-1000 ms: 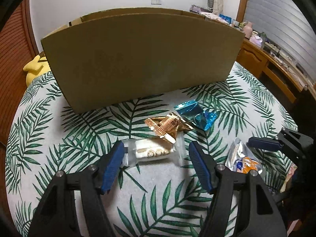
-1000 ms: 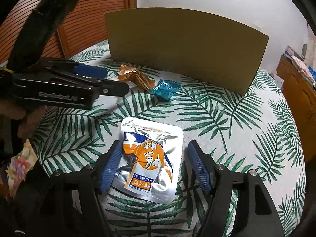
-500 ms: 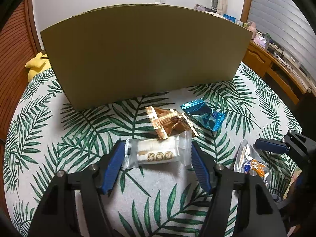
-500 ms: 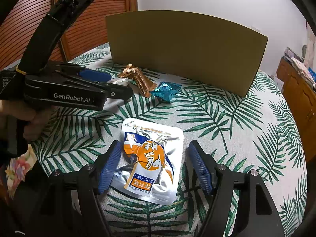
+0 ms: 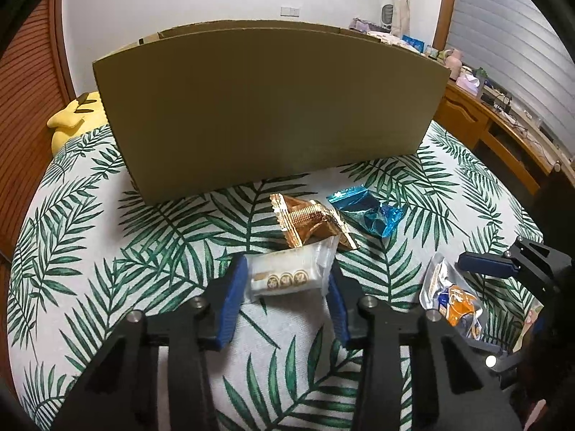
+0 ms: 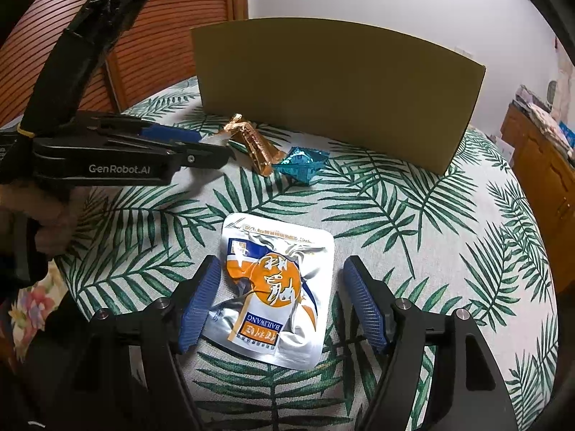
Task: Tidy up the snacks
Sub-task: 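Grasp the white wrapped bar with left tool while right tool grasps white-orange packet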
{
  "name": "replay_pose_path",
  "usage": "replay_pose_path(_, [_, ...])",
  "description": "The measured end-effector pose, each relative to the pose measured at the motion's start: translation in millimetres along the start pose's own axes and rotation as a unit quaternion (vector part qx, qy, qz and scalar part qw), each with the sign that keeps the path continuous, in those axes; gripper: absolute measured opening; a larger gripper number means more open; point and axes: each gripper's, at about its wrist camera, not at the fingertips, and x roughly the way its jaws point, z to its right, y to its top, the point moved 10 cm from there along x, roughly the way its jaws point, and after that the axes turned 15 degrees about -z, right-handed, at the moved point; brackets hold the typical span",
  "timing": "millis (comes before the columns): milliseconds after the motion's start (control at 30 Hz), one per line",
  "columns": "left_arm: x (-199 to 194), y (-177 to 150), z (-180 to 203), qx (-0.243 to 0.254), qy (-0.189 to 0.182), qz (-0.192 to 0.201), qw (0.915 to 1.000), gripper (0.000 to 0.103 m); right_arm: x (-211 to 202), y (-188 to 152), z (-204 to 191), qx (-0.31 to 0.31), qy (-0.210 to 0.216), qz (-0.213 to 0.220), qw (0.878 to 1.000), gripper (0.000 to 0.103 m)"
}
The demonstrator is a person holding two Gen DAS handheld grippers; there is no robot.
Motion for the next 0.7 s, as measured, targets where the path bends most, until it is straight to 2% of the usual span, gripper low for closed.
replay_pose_path(200, [-10.0,-3.7,2.7,-0.001,-0.010,0.012,0.9999,0.038,0.1,-0.4,-1.6,0.001,-0.001,-0.003,1.000,0.070])
replay_pose_path(267, [-15.5,-4.0,2.9,-0.003,-0.014,0.018,0.9997,0.038,-0.9,0.2,-5.1,-0.006,0.004,-0.003,1.000,0.056])
replay_pose_path(333, [-19.5,-3.9,3.2,-0.005,-0.014,0.024,0.9996,0.038,-2.2,-0.3,-10.5,-0.014,0.008,-0.004,1.000,0.045])
replay_pose_path(367, [-21.9,-4.1,3.7,-0.005,-0.015,0.026,0.9995,0.038,-2.4,0.1,-12.4,-0.018,0.004,-0.004,1.000,0.043])
replay_pose_path(433, [-26.1,-4.4,5.4,-0.005,-0.016,0.031,0.9994,0.038,-1.7,1.1,-14.7,-0.026,-0.004,-0.007,1.000,0.041])
replay_pose_path(700, [-38.1,-6.0,11.4,0.000,-0.013,0.046,0.9988,0.039,-7.1,0.2,-9.7,-0.002,0.018,0.006,1.000,0.040])
